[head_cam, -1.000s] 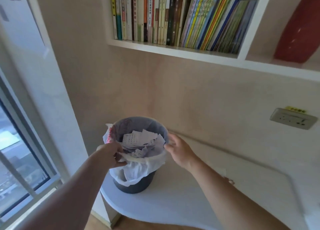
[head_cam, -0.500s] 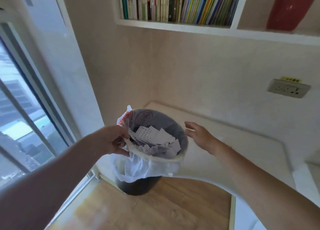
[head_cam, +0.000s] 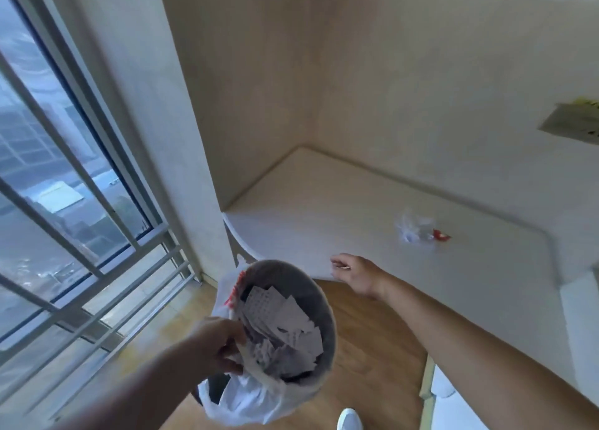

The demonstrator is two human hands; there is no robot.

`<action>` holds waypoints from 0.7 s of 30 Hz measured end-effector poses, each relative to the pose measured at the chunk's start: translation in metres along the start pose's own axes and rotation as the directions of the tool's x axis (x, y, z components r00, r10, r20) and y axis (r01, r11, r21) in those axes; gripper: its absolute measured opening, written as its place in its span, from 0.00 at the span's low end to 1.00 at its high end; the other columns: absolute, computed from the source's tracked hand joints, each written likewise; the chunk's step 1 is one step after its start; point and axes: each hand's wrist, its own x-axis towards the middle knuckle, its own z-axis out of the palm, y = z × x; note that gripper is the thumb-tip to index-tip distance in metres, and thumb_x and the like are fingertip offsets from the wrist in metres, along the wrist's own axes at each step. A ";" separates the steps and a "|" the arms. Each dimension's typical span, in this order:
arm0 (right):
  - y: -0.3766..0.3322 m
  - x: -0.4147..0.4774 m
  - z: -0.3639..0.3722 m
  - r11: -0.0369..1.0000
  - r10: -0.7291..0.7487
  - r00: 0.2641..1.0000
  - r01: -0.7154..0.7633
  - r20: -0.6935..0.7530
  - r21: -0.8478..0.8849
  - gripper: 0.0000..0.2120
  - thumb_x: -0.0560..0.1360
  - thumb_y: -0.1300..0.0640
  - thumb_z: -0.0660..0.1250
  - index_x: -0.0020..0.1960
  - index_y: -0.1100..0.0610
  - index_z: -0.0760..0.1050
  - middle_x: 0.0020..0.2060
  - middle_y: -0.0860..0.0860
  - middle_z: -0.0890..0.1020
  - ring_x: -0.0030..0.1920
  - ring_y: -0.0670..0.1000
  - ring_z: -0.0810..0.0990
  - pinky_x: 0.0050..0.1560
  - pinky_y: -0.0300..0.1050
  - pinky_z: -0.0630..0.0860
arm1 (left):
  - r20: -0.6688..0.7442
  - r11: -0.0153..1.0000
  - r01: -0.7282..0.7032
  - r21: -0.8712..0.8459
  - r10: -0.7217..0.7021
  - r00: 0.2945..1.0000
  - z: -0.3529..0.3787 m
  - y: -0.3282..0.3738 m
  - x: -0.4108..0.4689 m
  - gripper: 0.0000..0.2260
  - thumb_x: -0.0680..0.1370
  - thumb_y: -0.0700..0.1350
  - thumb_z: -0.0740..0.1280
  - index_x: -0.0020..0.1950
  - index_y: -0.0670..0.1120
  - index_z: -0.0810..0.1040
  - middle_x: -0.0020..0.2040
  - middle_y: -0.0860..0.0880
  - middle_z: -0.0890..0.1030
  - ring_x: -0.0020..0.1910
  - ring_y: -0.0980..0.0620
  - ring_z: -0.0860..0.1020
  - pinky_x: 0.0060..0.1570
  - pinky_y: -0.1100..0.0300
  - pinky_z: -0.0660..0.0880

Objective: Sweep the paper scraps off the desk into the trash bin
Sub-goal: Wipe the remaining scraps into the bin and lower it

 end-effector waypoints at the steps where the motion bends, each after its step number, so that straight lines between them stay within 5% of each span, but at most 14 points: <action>1: 0.008 0.003 -0.004 1.000 0.009 1.000 -0.009 -0.011 0.004 0.23 0.80 0.51 0.61 0.74 0.57 0.65 0.71 0.55 0.71 0.70 0.54 0.70 0.69 0.47 0.67 | -0.015 1.000 0.020 -0.012 -0.020 1.000 0.009 -0.010 0.008 0.10 0.66 0.23 0.61 0.30 0.36 0.69 0.24 0.48 0.62 0.25 0.48 0.63 0.36 0.32 0.78; 7: 0.074 0.033 -0.052 0.995 0.103 0.981 -0.099 -0.163 0.032 0.22 0.79 0.56 0.63 0.72 0.60 0.66 0.70 0.56 0.72 0.68 0.55 0.72 0.68 0.47 0.67 | -0.037 0.981 0.142 -0.133 -0.148 0.988 0.068 -0.047 0.057 0.09 0.65 0.23 0.64 0.37 0.36 0.71 0.31 0.41 0.67 0.31 0.44 0.69 0.34 0.30 0.77; 12: 0.137 0.067 -0.107 0.978 0.110 0.941 -0.160 -0.320 -0.133 0.21 0.79 0.59 0.62 0.71 0.62 0.67 0.69 0.60 0.71 0.69 0.60 0.70 0.66 0.50 0.66 | -0.017 0.964 0.211 -0.160 -0.216 0.976 0.127 -0.053 0.099 0.10 0.67 0.23 0.64 0.42 0.36 0.74 0.37 0.39 0.69 0.35 0.41 0.72 0.32 0.31 0.77; 16: 0.192 0.106 -0.149 0.927 0.105 0.915 -0.232 -0.388 -0.295 0.27 0.78 0.50 0.63 0.75 0.55 0.62 0.74 0.61 0.63 0.74 0.60 0.61 0.70 0.54 0.62 | 0.022 0.956 0.209 -0.204 -0.209 0.978 0.175 -0.053 0.132 0.10 0.68 0.23 0.63 0.38 0.37 0.70 0.33 0.41 0.65 0.31 0.45 0.66 0.24 0.39 0.77; 21: 0.221 0.151 -0.182 0.898 0.178 0.918 -0.299 -0.353 -0.324 0.35 0.67 0.36 0.58 0.72 0.43 0.57 0.77 0.56 0.55 0.75 0.64 0.56 0.71 0.61 0.60 | 0.066 0.949 0.254 -0.187 -0.245 0.967 0.218 -0.049 0.166 0.11 0.67 0.24 0.63 0.36 0.39 0.68 0.34 0.42 0.67 0.33 0.44 0.67 0.29 0.40 0.77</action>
